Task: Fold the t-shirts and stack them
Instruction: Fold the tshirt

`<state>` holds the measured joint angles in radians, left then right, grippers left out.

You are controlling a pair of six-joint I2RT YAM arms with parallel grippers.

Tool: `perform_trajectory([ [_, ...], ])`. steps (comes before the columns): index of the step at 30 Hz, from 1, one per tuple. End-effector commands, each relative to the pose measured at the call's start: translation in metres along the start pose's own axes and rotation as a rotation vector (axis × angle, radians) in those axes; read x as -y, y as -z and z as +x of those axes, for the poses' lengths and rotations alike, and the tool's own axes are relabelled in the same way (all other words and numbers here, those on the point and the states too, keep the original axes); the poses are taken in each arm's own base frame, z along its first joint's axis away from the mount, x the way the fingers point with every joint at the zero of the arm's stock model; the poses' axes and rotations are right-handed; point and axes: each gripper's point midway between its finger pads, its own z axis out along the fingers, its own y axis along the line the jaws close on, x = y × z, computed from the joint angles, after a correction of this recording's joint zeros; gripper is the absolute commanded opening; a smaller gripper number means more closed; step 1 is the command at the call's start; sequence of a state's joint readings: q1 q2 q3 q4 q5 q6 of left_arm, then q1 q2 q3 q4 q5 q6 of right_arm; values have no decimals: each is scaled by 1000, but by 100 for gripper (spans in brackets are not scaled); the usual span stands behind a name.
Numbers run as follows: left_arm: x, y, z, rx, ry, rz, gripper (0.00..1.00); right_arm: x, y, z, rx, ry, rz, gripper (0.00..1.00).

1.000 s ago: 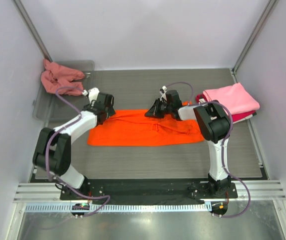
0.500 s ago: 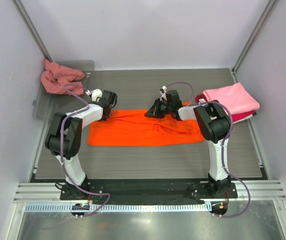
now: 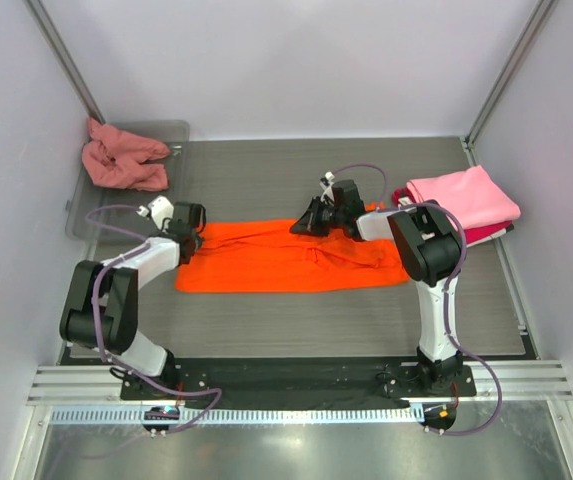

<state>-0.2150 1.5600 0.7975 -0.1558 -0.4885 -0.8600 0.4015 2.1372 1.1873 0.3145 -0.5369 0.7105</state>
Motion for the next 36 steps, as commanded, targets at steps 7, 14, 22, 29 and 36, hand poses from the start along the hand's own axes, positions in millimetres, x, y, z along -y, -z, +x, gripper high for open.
perform_trajectory([
  [7, -30, 4, -42, 100, 178, -20, 37, 22, 6, 5, 1, -14, 87, 1],
  [14, -17, 28, -29, 72, 145, 174, 52, 15, 12, -1, 21, 19, 81, 5],
  [22, 44, 57, -44, 27, 21, 402, 70, -3, 39, -11, 77, 127, 161, 29],
  [29, 82, 31, -37, -80, 22, 443, 68, -17, 69, -5, 137, 135, 200, 47],
  [36, 105, -8, -12, -187, 48, 408, 63, 22, 116, -20, 259, 87, 420, 48],
])
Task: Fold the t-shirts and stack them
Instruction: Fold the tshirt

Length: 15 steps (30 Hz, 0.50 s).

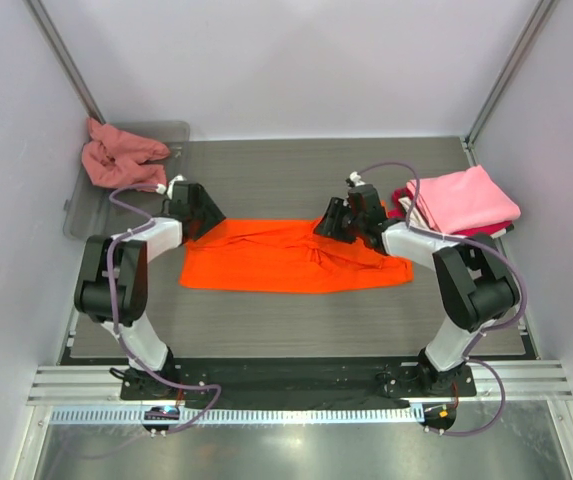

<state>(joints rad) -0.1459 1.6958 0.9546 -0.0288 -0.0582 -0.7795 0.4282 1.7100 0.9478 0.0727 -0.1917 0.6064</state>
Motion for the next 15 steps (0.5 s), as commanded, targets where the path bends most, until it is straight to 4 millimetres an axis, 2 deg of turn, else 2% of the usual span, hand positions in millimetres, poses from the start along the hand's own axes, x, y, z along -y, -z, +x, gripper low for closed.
perform_trajectory([
  [1, 13, -16, 3, -30, 37, 28, 63, 38, 12, -27, 93, -28, 153, 48],
  [3, 17, -21, 5, -31, 31, 25, 62, 52, 13, -39, 100, -64, 165, 48],
  [5, 11, -27, 10, -37, 23, -8, 62, 60, 10, -50, 114, -76, 184, 48],
  [6, 2, -29, 7, -15, 25, -59, 62, 66, 9, -62, 140, -83, 203, 48],
  [8, -10, -28, 10, -23, 38, -121, 62, 82, 3, -60, 128, -118, 262, 48],
  [9, -17, -28, 9, -11, 39, -152, 62, 89, 2, -66, 145, -135, 283, 48],
  [13, -35, -26, 11, 14, 61, -237, 63, 143, 1, -78, 197, -252, 421, 42],
  [15, -40, -28, 13, 12, 66, -256, 63, 160, 1, -80, 211, -270, 473, 39],
])
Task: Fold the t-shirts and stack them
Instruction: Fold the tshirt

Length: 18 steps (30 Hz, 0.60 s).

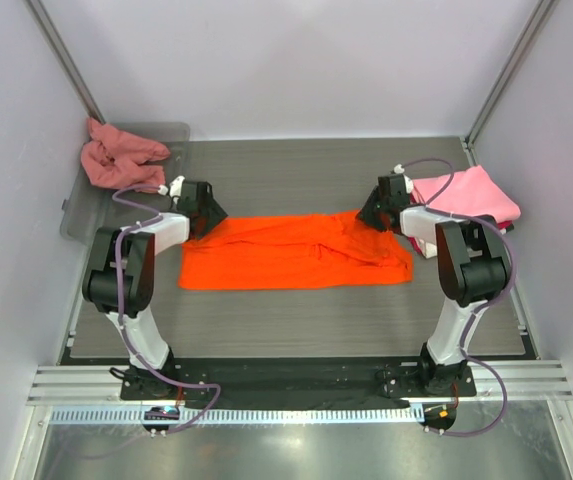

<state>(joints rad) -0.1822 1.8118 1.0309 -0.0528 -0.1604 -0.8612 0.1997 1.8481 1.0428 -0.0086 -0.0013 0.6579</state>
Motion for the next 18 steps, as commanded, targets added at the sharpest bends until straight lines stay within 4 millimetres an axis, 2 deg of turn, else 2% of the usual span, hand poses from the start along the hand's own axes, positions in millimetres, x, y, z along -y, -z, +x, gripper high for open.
perform_trajectory([
  [1, -39, -7, 5, 3, 18, -175, 63, 42, -9, -35, 111, -74, 167, 39],
  [5, -42, -12, 9, -11, 21, -197, 63, 72, -18, -45, 113, -121, 236, 38],
  [7, -37, -14, 8, -14, 23, -180, 63, 69, -23, -49, 91, -121, 207, 38],
  [9, -32, -13, 5, -7, 7, -169, 63, 54, -23, -57, 78, -95, 167, 38],
  [11, -23, -8, -2, 15, -17, -149, 64, 41, -15, -62, 93, -62, 143, 44],
  [12, -20, -5, -8, 33, -26, -148, 64, 31, -9, -61, 105, -35, 130, 45],
  [13, -18, -1, -10, 41, -45, -145, 65, 21, 2, -67, 134, -17, 112, 49],
  [14, -9, 7, -17, 63, -55, -125, 66, 15, 9, -69, 145, 7, 102, 51],
  [15, -8, 11, -22, 79, -73, -133, 67, 6, 13, -61, 137, 32, 83, 54],
  [16, -2, 19, -26, 93, -84, -121, 68, -5, 24, -65, 151, 52, 57, 54],
  [18, 5, 29, -36, 120, -107, -130, 68, -18, 31, -50, 126, 107, 45, 55],
])
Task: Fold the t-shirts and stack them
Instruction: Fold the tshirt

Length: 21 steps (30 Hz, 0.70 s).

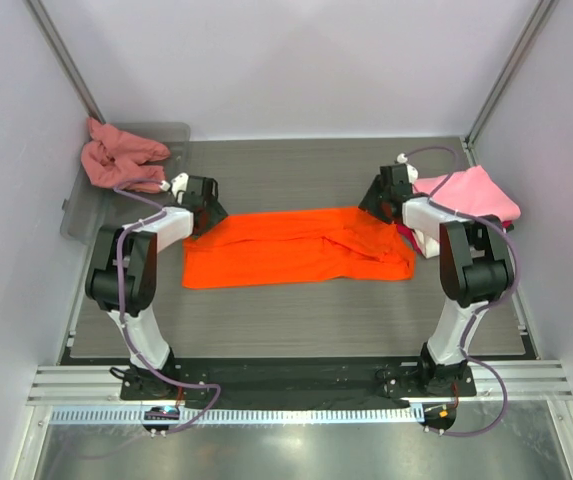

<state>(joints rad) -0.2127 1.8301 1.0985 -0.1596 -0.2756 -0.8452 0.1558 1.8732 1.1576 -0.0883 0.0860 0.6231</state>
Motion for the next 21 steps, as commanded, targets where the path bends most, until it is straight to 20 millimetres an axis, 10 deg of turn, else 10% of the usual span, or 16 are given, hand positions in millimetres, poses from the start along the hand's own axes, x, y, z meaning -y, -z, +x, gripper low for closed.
perform_trajectory([
  [1, 10, 32, -32, 95, -77, -29, 69, -34, 41, -6, 53, 122, -57, 54],
  [11, 70, 77, -24, 120, -158, 87, 70, -41, 46, 53, -87, 314, -58, 54],
  [21, 151, 70, 42, -64, -295, 294, 69, -36, 36, 84, -193, 386, -47, 45],
])
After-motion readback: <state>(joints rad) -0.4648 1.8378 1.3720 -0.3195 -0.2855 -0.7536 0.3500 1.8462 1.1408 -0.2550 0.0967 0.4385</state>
